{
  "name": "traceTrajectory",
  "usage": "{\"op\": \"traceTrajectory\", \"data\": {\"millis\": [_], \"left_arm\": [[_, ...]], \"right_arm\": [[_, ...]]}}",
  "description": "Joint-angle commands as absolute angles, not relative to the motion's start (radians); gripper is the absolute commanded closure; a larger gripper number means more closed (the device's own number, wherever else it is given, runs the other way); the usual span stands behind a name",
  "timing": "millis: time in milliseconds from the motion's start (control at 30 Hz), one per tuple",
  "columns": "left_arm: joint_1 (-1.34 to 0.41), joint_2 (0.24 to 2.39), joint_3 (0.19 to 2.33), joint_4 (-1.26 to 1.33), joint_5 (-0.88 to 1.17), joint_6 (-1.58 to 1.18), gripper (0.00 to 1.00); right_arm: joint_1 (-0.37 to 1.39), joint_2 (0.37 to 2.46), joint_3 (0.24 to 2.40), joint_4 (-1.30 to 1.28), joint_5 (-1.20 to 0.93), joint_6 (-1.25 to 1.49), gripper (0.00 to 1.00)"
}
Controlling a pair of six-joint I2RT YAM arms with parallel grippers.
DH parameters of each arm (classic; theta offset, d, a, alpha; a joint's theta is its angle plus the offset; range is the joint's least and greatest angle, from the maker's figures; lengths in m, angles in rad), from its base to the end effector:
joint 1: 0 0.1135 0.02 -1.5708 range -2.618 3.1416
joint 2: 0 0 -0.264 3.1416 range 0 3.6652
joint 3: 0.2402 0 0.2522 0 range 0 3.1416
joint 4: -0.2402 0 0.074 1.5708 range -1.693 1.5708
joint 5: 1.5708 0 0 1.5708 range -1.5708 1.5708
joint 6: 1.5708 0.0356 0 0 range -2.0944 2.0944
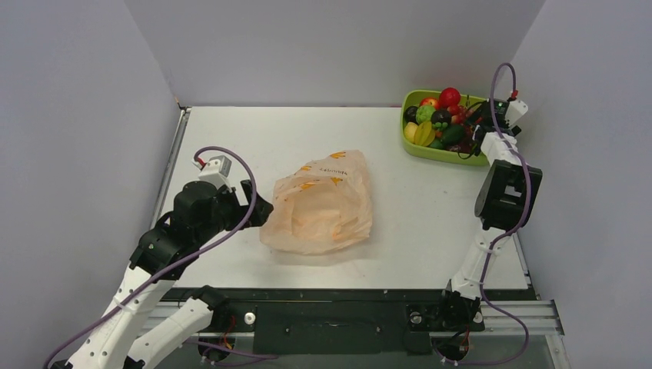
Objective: Take the fake fruits out of the plastic bag
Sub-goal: Place the fake fruit in the bin.
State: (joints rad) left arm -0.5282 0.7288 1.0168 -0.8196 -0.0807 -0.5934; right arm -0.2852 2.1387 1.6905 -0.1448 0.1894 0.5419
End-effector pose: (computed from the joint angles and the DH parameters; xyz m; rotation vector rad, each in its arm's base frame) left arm 0.1183 -0.0657 0.3609 -0.1200 2.1526 -0.5821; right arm 0.4771 -0.1469 0.2231 0.9633 1.9247 -0.0561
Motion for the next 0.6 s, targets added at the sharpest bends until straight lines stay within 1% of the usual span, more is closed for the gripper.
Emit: {"op": "traceTrajectory", "data": {"millis": [0, 33, 100, 300, 467, 567], "left_arm": [[-0.523, 0.707, 1.033, -0.812, -0.041, -0.596, 0.18], [-0.524, 0.698, 1.033, -0.817, -0.041, -0.597, 0.18], [-0.523, 0.682, 1.035, -0.834, -0.042, -0.602, 0.18], [-0.523, 0.648, 1.042, -0.867, -0.049, -0.621, 0.18], [-0.523, 0.637, 1.045, -0.871, -0.037, -0.636, 0.17], [-0.523, 0.634, 1.049, -0.873, -0.015, -0.644, 0.17]], "right_arm": [[-0.284, 2.038, 1.701, -0.183, 0.252, 0.521, 0.13], [-0.288, 2.036, 1.702, -0.185, 0.242, 0.525, 0.07], [-0.289, 2.039, 1.708, -0.188, 0.225, 0.52, 0.01], [-0.289, 2.057, 1.756, -0.235, 0.222, 0.505, 0.0], [-0.289, 1.958, 1.636, -0.172, 0.267, 0.531, 0.0], [-0.29, 1.9, 1.607, -0.165, 0.292, 0.533, 0.0]]}}
